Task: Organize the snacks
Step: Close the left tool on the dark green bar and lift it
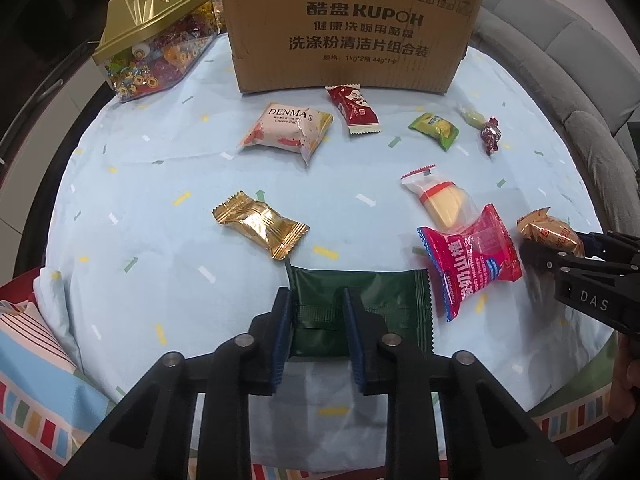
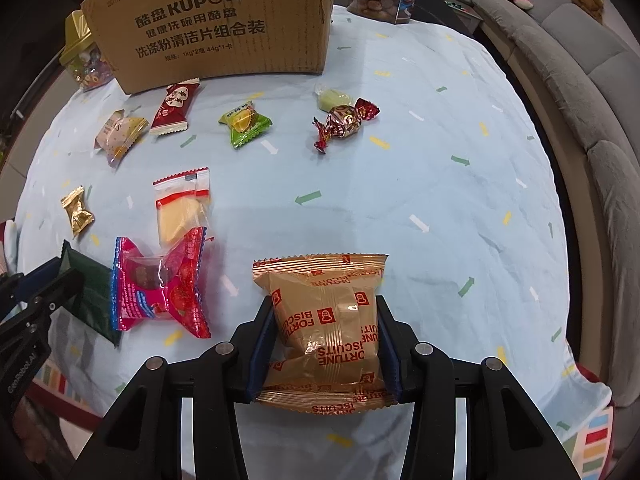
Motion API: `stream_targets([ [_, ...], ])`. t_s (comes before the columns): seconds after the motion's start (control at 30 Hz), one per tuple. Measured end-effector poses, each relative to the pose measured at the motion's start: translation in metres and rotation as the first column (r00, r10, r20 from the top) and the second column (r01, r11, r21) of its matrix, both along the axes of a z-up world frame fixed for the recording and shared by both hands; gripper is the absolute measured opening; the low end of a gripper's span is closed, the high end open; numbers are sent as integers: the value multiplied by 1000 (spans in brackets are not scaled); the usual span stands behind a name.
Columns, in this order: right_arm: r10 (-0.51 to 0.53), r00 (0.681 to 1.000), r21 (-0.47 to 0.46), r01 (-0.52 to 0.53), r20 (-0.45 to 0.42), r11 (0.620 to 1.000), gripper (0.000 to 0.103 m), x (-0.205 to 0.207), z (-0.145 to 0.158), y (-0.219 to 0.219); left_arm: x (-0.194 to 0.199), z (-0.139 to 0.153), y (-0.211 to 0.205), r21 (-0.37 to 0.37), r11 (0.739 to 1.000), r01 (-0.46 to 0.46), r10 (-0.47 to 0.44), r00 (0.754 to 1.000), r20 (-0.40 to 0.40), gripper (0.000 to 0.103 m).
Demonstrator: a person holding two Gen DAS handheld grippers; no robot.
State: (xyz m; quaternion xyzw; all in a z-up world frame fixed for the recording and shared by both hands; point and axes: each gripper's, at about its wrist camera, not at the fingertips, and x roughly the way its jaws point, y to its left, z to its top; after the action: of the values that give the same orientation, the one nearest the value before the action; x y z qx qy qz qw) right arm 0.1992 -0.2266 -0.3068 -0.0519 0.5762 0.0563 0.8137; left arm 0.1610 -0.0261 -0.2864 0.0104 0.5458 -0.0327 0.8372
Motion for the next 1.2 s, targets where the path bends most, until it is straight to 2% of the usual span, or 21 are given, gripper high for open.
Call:
stream_targets([
  [0.07,-1,1000,0,1,2,1000,47,0,1,1,-1,2,0,-2,1000,3,-3,1000,5,20],
  [0.1,-2,1000,0,2,3,1000,47,0,2,1,-1,4,0,2,1000,5,-5,1000,9,7],
  [0.13,-1,1000,-1,1,5,1000,47,0,2,1,-1,4,-1,2,1000,10,-10,1000,5,2],
  [0.6,2,999,8,-2,39,1000,47,-5,15,7,-7,14,2,-21,1000,11,-11,1000,11,2],
  [0.67,2,999,16,-2,41,1000,47,-6,16,8,-8,14,-1,-3,1000,19,-19,1000,9,14],
  [0.73,-4,999,25,3,43,1000,47,-5,16,5,-9,15,-4,5,1000,18,-18,1000,14,57],
  [0.77,-9,999,30,7,43,1000,47,-5,17,3,-10,17,-6,26,1000,15,-15,999,30,62],
  [0.93,-29,999,43,27,45,999,47,-5,17,-8,-10,17,-16,74,995,62,-65,997,49,78],
  [1.07,-33,998,47,31,46,998,47,-6,17,-12,-13,14,-22,71,990,121,-124,992,33,85],
  [1.1,-32,998,49,29,47,998,47,-6,17,-12,-12,14,-22,64,990,127,-129,991,28,88],
  [1.2,-28,998,54,25,52,998,47,-7,18,-13,-11,11,-21,46,991,124,-124,992,5,89],
])
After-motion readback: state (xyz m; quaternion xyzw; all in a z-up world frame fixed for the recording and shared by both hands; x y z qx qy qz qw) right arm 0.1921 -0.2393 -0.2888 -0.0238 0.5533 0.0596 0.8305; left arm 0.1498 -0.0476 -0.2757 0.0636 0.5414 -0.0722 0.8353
